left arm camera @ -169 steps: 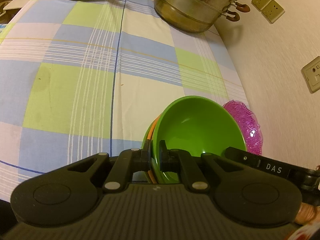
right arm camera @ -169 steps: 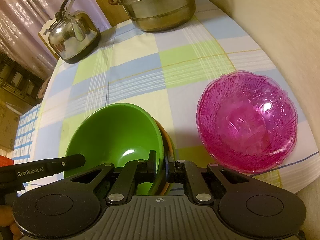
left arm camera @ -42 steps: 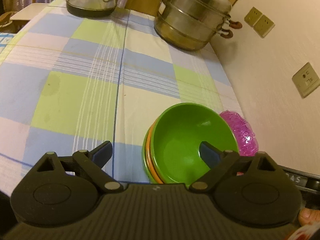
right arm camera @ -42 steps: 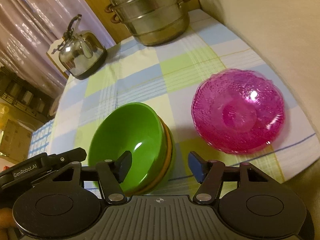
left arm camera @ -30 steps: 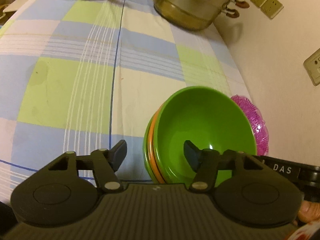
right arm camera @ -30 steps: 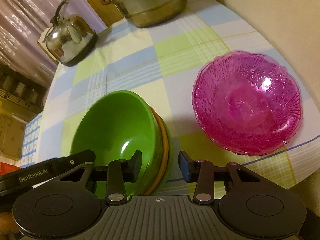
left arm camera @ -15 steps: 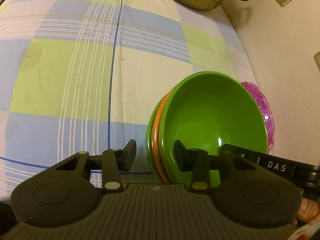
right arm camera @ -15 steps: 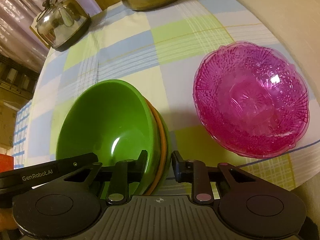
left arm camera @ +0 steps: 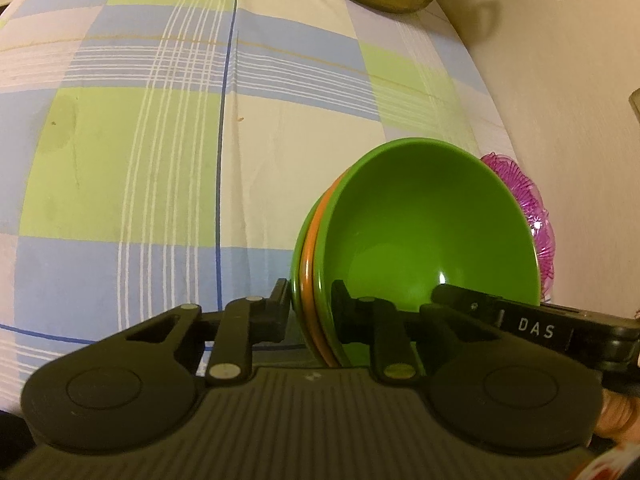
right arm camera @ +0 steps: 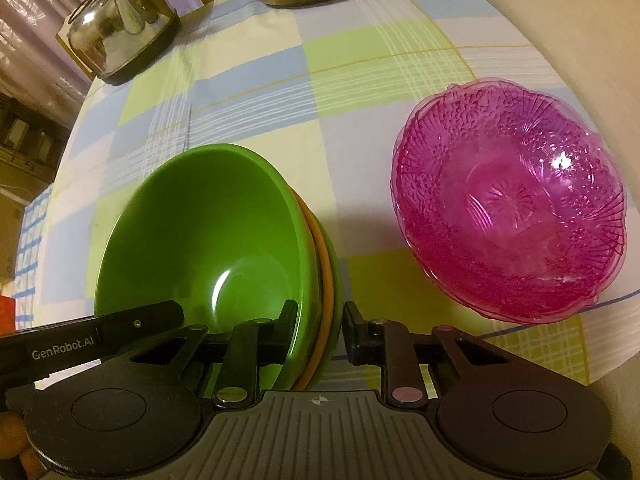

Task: Organize plates and bowls
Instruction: 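Lift the nested bowls with both grippers toward the pink glass bowls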

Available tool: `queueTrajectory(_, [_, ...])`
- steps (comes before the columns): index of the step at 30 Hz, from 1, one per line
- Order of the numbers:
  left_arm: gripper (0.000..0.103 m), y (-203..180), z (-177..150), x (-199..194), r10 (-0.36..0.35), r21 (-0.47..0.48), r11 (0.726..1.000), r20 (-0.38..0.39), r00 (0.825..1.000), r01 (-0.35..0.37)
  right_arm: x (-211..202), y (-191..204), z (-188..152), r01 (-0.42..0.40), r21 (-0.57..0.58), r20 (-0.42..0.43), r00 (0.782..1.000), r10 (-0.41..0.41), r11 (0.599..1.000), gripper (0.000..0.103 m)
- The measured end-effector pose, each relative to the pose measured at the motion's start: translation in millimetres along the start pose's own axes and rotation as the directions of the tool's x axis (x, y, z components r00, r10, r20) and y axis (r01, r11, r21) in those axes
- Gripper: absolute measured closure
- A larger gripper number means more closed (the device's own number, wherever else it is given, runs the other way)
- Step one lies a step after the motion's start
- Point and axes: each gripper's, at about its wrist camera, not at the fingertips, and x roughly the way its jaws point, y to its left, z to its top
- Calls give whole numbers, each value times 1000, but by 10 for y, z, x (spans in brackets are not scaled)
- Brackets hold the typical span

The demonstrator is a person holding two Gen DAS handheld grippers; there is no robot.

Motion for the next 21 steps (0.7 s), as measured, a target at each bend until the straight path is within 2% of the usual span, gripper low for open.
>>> queueTrajectory(11, [85, -46, 13, -34, 17, 13, 1000, -4, 1000, -17, -44, -43, -27, -19, 40, 0, 1000, 19, 999, 82])
queueTrajectory(21, [85, -262, 226, -263, 34, 59, 998, 47, 998, -37, -259, -16, 83, -42, 54, 59, 998, 39, 998, 82])
